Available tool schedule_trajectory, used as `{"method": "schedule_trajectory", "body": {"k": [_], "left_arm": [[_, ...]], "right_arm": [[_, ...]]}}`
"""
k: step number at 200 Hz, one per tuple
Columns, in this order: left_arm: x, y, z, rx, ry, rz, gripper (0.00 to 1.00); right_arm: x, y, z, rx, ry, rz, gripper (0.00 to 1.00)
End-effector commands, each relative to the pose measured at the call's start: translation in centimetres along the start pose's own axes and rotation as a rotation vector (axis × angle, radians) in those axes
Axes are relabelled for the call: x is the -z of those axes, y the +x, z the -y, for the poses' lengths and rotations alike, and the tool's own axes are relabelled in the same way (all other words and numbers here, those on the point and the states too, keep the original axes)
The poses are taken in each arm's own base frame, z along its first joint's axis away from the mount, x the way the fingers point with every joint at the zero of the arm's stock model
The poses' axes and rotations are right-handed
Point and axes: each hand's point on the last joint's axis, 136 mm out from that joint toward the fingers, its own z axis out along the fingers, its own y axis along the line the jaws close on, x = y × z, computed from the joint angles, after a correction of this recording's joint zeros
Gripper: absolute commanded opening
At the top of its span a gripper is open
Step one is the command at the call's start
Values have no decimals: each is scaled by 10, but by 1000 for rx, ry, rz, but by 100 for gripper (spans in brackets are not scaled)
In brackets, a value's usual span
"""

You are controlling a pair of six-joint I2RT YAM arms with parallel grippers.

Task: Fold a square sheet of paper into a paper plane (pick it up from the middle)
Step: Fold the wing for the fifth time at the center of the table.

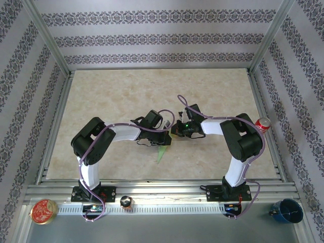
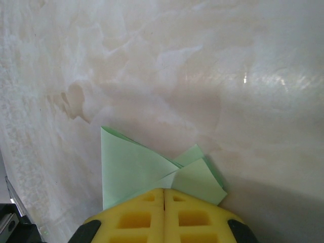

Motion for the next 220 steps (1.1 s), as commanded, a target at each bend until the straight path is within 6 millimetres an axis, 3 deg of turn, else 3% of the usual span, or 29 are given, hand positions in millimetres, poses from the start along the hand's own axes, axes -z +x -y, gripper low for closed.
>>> {"method": "schedule_trajectory", "body": {"k": [1, 39, 85, 220], "left_arm": [[-4, 1, -1, -23, -27, -13, 7], [-10, 13, -19, 0, -79, -41, 6], [-8, 42, -36, 27, -114, -89, 5], [21, 96, -43, 42, -111, -146, 5]], "right_arm": [[-11, 16, 29, -53, 92, -36, 0], [-11, 17, 31, -55, 95, -37, 0], [-12, 20, 36, -60, 108, -45, 0], [-13, 19, 39, -64, 121, -47, 0]]}}
